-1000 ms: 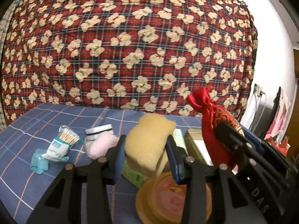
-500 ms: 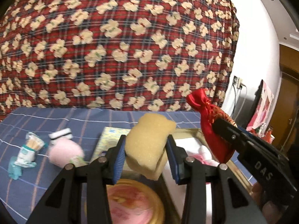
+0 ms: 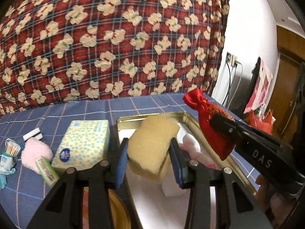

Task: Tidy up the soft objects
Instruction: 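Lower the yellow sponge and red pouch into the gold tin and open both grippers, then withdraw both grippers from the tin toward the remaining items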

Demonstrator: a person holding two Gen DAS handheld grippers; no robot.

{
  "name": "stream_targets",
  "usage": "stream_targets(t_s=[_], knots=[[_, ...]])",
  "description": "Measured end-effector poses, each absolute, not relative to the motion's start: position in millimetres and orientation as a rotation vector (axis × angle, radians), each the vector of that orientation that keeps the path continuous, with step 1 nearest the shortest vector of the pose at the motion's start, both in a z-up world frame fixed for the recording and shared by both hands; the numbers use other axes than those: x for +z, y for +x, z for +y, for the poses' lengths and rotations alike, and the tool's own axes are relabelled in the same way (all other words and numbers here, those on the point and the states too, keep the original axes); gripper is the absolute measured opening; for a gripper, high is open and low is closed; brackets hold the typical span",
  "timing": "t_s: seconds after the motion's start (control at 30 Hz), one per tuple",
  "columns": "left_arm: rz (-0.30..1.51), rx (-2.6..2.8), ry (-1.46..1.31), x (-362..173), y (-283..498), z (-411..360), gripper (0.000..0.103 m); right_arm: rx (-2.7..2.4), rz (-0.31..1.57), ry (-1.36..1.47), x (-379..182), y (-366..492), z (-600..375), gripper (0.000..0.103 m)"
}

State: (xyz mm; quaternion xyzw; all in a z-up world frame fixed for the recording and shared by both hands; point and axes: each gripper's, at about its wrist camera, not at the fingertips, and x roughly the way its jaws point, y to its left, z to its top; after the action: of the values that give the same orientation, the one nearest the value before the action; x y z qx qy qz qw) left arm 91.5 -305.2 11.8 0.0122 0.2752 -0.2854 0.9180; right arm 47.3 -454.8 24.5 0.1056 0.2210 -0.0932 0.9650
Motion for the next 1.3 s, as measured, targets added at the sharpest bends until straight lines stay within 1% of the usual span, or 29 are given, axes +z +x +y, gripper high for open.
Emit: stream_targets(t_s=[0.07, 0.17, 0.23, 0.27, 0.3, 0.33, 0.37, 0.4, 0.47, 0.63, 0.7, 0.73, 0.87, 1.07, 1.3], knots=[[0.577, -0.588, 0.040, 9, 93, -311, 0.041, -0.187, 0.450, 0.221, 23, 47, -458, 0.021], [0.582, -0.582, 0.060, 6, 93, -315, 0.045, -0.188, 0.458, 0.228, 20, 49, -461, 0.022], [0.582, -0.578, 0.071, 6, 93, -317, 0.046, -0.194, 0.466, 0.241, 18, 51, -463, 0.030], [0.580, -0.577, 0.075, 6, 93, -317, 0.049, -0.186, 0.471, 0.251, 16, 52, -464, 0.038], [0.578, -0.571, 0.077, 6, 93, -317, 0.053, -0.175, 0.473, 0.259, 15, 52, -465, 0.041], [0.574, -0.570, 0.078, 7, 92, -317, 0.056, -0.174, 0.473, 0.260, 14, 52, -465, 0.042], [0.568, -0.569, 0.079, 7, 91, -316, 0.063, -0.180, 0.470, 0.257, 14, 52, -463, 0.044], [0.561, -0.566, 0.082, 8, 90, -315, 0.069, -0.183, 0.467, 0.256, 14, 51, -463, 0.050], [0.548, -0.551, 0.080, 9, 89, -312, 0.070, -0.177, 0.453, 0.266, 14, 49, -463, 0.054], [0.521, -0.537, 0.064, 13, 85, -301, 0.072, -0.178, 0.410, 0.286, 16, 41, -462, 0.055], [0.508, -0.526, 0.058, 14, 83, -296, 0.072, -0.164, 0.382, 0.303, 18, 37, -462, 0.062], [0.502, -0.519, 0.054, 15, 82, -293, 0.072, -0.156, 0.371, 0.310, 18, 35, -461, 0.063], [0.477, -0.496, 0.038, 17, 77, -275, 0.074, -0.127, 0.346, 0.298, 21, 31, -449, 0.063], [0.446, -0.437, 0.025, 20, 75, -239, 0.074, -0.056, 0.343, 0.238, 23, 34, -415, 0.064], [0.446, -0.314, 0.002, 14, 84, -174, 0.077, 0.060, 0.374, 0.137, 17, 46, -360, 0.063]])
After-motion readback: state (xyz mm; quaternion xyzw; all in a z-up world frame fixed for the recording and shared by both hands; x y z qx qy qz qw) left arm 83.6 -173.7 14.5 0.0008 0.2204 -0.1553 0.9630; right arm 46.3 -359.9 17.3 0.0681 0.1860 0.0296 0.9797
